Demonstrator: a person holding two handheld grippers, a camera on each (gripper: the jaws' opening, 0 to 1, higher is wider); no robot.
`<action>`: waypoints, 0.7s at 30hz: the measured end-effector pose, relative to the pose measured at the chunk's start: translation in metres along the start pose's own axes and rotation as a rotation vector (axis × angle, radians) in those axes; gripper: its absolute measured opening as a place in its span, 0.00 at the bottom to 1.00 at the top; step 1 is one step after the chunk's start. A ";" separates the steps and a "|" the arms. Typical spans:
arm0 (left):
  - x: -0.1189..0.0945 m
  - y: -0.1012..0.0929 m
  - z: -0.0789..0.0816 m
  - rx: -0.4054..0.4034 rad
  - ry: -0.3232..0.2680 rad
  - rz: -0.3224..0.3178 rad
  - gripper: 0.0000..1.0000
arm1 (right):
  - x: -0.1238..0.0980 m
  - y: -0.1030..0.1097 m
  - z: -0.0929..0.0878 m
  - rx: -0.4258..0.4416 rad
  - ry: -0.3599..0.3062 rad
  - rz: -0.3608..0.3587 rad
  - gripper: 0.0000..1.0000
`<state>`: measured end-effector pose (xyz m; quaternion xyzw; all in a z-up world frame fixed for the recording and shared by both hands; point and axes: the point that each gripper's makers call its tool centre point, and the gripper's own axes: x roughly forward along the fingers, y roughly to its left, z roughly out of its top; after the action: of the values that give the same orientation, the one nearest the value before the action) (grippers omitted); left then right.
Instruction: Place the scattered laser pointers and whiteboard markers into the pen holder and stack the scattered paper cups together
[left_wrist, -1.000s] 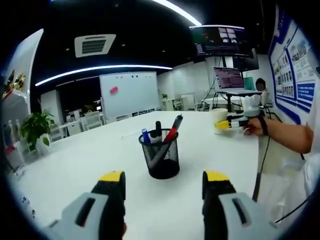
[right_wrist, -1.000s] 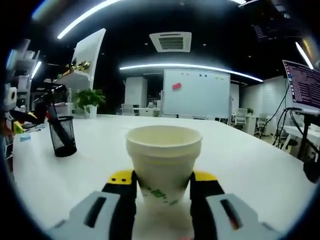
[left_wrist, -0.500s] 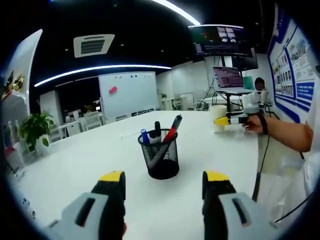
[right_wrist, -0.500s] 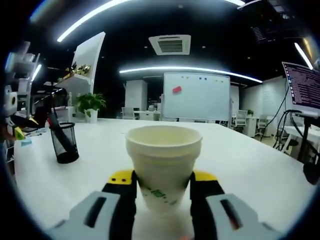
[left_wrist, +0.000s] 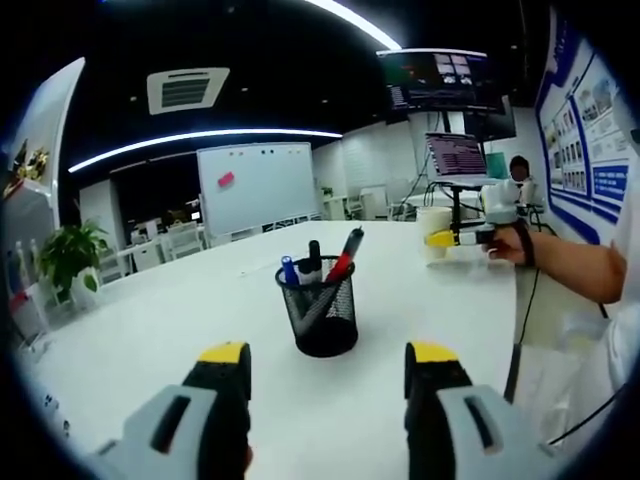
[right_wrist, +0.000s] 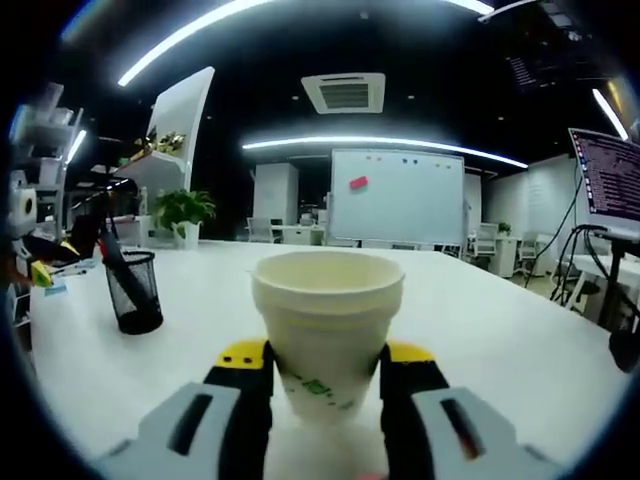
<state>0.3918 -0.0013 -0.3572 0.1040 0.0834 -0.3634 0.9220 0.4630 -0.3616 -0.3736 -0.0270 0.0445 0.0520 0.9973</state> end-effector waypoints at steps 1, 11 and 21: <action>0.000 0.000 0.000 0.000 -0.001 0.000 0.63 | 0.000 0.001 0.000 0.000 0.000 0.000 0.42; -0.001 0.002 -0.003 -0.002 0.004 0.005 0.63 | -0.002 0.010 0.007 -0.009 -0.004 0.014 0.42; -0.001 0.000 -0.004 -0.001 -0.003 -0.002 0.62 | -0.001 0.011 0.005 -0.007 -0.001 0.013 0.42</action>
<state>0.3906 0.0000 -0.3614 0.1029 0.0826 -0.3643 0.9219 0.4613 -0.3502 -0.3693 -0.0303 0.0437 0.0586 0.9969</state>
